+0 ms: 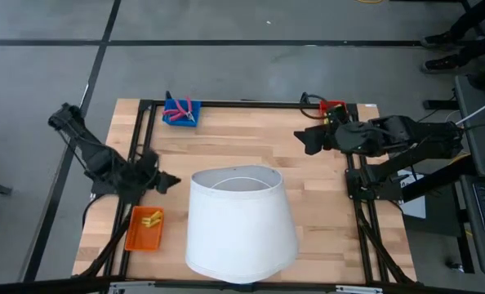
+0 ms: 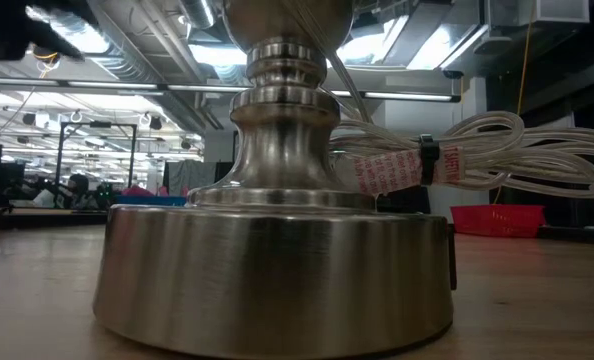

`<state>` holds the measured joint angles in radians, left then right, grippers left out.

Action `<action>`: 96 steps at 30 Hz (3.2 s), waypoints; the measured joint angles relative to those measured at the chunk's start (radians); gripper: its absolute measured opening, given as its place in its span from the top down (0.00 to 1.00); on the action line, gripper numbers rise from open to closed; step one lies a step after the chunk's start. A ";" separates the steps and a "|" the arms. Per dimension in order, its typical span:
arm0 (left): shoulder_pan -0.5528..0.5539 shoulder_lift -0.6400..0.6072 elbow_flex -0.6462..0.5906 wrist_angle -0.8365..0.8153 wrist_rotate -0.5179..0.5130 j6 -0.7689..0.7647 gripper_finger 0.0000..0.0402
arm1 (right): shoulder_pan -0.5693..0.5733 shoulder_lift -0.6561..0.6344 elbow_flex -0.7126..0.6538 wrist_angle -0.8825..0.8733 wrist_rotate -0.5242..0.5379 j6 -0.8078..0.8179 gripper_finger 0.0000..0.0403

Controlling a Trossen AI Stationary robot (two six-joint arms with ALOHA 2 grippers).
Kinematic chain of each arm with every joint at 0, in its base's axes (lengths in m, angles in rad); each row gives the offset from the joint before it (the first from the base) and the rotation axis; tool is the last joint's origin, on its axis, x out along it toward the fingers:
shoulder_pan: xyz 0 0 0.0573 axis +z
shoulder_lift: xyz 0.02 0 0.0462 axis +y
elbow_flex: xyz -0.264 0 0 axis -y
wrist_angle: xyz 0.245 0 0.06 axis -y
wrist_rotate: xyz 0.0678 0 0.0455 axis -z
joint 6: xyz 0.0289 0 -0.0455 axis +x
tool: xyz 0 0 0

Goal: Pick & Place School Supplies
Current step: Put the yellow eraser into the orange basket

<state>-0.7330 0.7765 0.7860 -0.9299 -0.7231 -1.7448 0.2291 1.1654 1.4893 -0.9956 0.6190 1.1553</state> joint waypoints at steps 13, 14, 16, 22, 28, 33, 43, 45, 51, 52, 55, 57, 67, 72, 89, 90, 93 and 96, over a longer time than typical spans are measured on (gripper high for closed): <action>0.536 0.225 0.000 0.137 0.341 0.354 0.52 | 0.046 -0.001 -0.051 0.074 0.027 0.094 0.30; 0.564 0.249 0.000 0.172 0.357 0.392 0.51 | 0.050 -0.003 -0.051 0.083 0.030 0.094 0.30; 0.617 0.296 0.000 0.231 0.390 0.447 0.51 | 0.059 -0.007 -0.051 0.098 0.041 0.101 0.30; 0.742 0.448 0.000 0.398 0.523 0.621 0.51 | 0.094 -0.009 -0.051 0.128 0.068 0.122 0.30; 0.770 0.598 0.000 0.588 0.641 0.778 0.54 | 0.126 -0.009 -0.051 0.136 0.106 0.159 0.30; 0.796 0.704 0.000 0.788 0.788 0.887 0.54 | 0.144 -0.009 -0.051 0.140 0.107 0.190 0.30; 0.874 0.843 0.000 0.927 0.907 0.910 0.54 | 0.162 -0.010 -0.051 0.174 0.107 0.206 0.30; 0.880 0.866 -0.001 0.927 0.903 0.908 0.54 | 0.162 -0.009 -0.051 0.179 0.108 0.206 0.30; 0.880 0.918 -0.001 0.988 0.902 0.903 0.54 | 0.162 -0.009 -0.051 0.196 0.117 0.197 0.30; 0.880 0.922 -0.001 1.004 0.907 0.899 0.54 | 0.162 -0.009 -0.051 0.196 0.120 0.197 0.30; 0.875 0.929 -0.001 1.061 0.926 0.899 0.54 | 0.162 -0.010 -0.051 0.196 0.122 0.195 0.30; 0.870 0.929 -0.001 1.099 0.928 0.899 0.54 | 0.162 -0.009 -0.051 0.196 0.122 0.195 0.30; 0.887 0.933 -0.001 1.138 0.975 0.898 0.54 | 0.162 -0.010 -0.051 0.196 0.125 0.195 0.30; 0.886 0.933 -0.001 1.128 0.988 0.897 0.54 | 0.162 -0.009 -0.051 0.196 0.125 0.194 0.30; 0.881 1.033 0.005 1.102 1.014 0.869 0.54 | 0.172 -0.010 -0.051 0.196 0.134 0.191 0.30; 0.882 1.031 0.005 1.095 1.003 0.864 0.54 | 0.174 -0.010 -0.051 0.196 0.134 0.191 0.30; 0.890 1.024 0.005 1.063 0.983 0.828 0.54 | 0.179 -0.010 -0.051 0.196 0.134 0.195 0.30; 0.899 1.018 0.010 1.002 0.960 0.790 0.54 | 0.181 -0.010 -0.051 0.196 0.133 0.195 0.30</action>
<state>0.1660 1.7949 0.7958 0.0725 0.2369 -0.9550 0.4099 1.1559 1.4380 -0.7998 0.7525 1.3506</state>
